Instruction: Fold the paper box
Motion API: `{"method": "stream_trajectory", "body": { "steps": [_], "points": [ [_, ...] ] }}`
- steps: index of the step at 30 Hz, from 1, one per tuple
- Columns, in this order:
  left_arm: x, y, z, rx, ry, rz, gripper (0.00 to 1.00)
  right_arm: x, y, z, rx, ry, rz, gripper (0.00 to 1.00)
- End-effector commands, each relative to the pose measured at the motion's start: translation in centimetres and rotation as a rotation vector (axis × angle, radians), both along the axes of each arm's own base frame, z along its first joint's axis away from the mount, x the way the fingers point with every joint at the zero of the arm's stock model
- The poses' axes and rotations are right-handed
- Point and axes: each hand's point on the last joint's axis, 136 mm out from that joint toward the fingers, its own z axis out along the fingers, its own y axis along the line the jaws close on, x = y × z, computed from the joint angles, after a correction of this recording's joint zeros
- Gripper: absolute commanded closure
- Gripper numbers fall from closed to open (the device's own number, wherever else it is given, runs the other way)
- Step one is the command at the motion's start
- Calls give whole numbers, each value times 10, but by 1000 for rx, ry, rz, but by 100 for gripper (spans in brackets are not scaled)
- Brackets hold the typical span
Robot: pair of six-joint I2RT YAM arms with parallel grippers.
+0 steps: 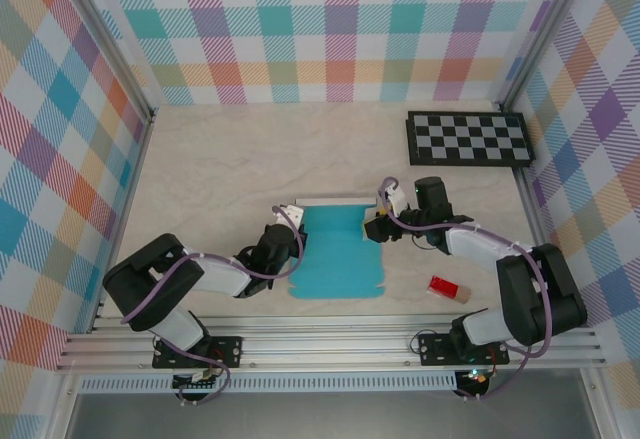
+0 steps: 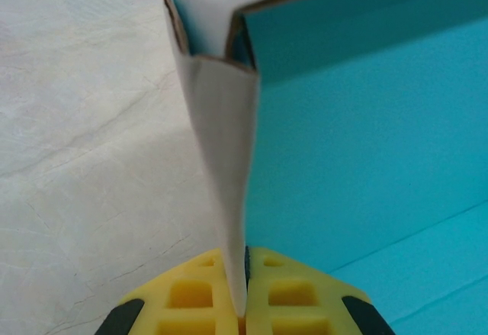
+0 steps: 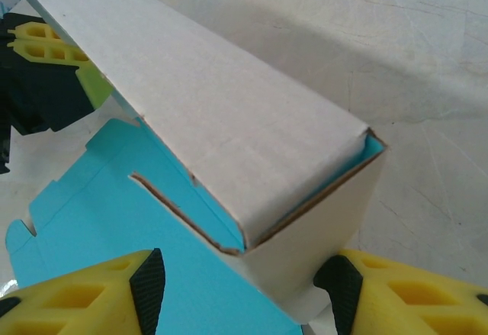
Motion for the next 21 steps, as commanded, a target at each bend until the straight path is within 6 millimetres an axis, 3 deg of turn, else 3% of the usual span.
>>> {"method": "stream_trajectory", "body": {
  "steps": [1,5,12,17,21],
  "points": [
    [-10,-33,26,-99,-19,-182,100,-20,25,30,136,-44,178,40],
    [-8,-28,36,-134,-8,-208,100,-26,29,42,166,-45,228,40],
    [-6,-31,39,-126,-35,-250,100,-11,26,50,121,-122,191,39],
    [1,-33,49,-132,-33,-247,100,-16,28,59,115,-132,235,38],
    [3,-31,57,-158,-46,-249,100,-13,23,55,63,-176,228,38]
  ]
}}
